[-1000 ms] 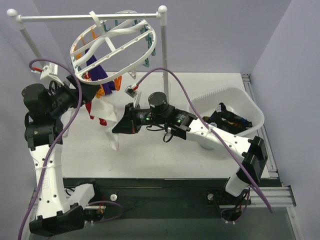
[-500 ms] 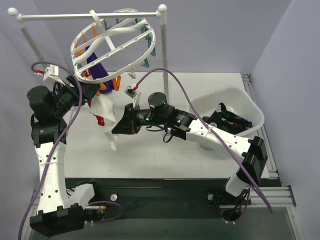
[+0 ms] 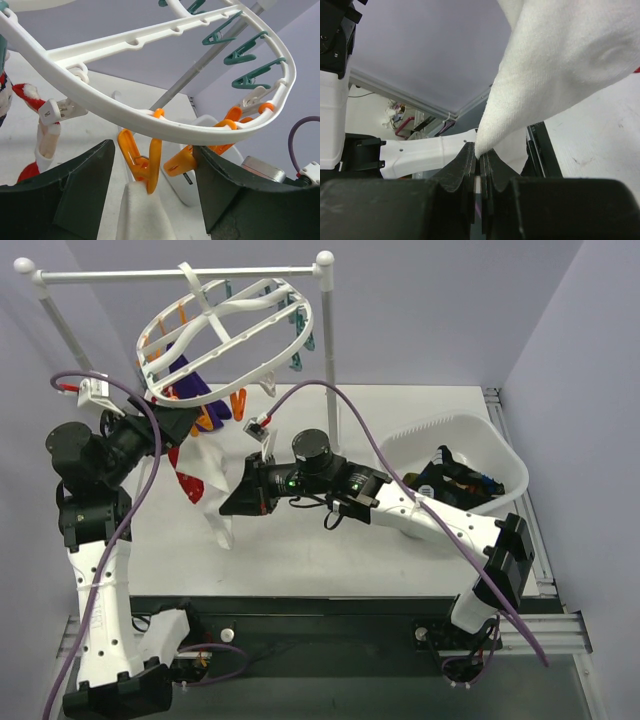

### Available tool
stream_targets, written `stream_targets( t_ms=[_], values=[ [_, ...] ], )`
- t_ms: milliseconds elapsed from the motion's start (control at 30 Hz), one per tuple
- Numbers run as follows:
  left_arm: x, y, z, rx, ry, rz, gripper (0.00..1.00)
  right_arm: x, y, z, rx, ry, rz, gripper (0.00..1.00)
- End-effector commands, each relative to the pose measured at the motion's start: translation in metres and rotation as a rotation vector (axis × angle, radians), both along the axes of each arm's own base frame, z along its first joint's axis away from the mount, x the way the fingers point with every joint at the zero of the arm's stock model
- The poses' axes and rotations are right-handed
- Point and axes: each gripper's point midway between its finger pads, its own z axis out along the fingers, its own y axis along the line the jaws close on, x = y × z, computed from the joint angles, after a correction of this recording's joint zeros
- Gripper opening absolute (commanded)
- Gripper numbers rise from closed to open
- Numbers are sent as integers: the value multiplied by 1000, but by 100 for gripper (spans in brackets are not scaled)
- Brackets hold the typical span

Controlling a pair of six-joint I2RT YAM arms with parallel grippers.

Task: Remove the socks clipped to the hanger

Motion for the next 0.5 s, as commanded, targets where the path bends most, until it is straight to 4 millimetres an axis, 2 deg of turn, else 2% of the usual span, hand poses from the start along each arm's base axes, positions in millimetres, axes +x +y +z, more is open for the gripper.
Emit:
stream_targets(
  t_ms=[0, 167, 467],
  values=[
    [-9, 4, 16, -20, -37, 41, 72, -21, -12, 65, 161, -64, 54, 0],
    [-19, 2, 27, -53, -65, 42, 63, -23, -16, 68, 162, -68, 49, 0],
    [-23, 1, 18, -56, -32, 39, 62, -25, -21, 70, 166, -72, 49, 0]
  ],
)
